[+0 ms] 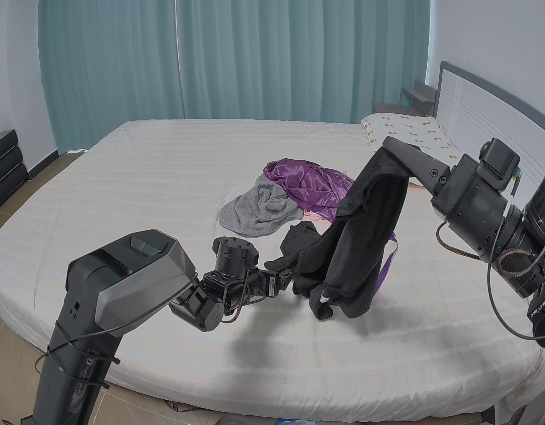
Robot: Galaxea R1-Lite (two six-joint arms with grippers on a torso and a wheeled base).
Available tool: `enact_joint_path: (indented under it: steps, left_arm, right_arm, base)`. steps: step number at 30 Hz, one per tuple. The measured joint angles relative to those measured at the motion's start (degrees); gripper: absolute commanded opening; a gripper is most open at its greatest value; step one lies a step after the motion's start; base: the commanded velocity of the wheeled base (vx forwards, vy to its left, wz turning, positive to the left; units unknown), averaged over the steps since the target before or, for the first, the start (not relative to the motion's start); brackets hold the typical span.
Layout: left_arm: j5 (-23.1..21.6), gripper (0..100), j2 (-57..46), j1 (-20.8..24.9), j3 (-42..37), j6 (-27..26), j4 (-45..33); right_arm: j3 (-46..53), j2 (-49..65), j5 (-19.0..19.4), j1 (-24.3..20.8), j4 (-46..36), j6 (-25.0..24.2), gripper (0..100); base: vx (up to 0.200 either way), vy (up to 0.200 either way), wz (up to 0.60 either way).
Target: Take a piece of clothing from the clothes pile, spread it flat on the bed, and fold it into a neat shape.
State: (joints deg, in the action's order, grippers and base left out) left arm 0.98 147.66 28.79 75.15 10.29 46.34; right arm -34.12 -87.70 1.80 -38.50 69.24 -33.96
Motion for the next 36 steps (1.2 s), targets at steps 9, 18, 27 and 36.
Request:
enact_joint_path:
  steps: [9, 18, 27, 36]
  left_arm:
    - [0.3, 0, 4.33, 0.22, 10.54, 0.29, -6.49]
    - [2.26, 0, 4.07, -0.02, 8.69, 5.52, -6.41]
    - [2.85, 0, -6.79, -1.1, -2.12, 11.36, -6.16]
    - [4.63, 0, -23.64, -3.02, -13.97, 14.84, -6.18]
  right_arm:
    - [0.0, 0.96, 0.0, 0.11, 0.06, 0.06, 0]
    - [0.26, 0.49, 0.6, 2.65, 0.11, -0.16, 0]
    - [-0.2, -2.21, 1.52, 7.22, 0.37, -0.41, 0]
    - [-3.89, -8.14, 1.34, 13.25, 0.63, -0.6, 0]
  base:
    - [0.0, 0.0, 0.0]
    - [0.0, 0.0, 0.0]
    - [0.0, 0.0, 0.0]
    - [0.0, 0.0, 0.0]
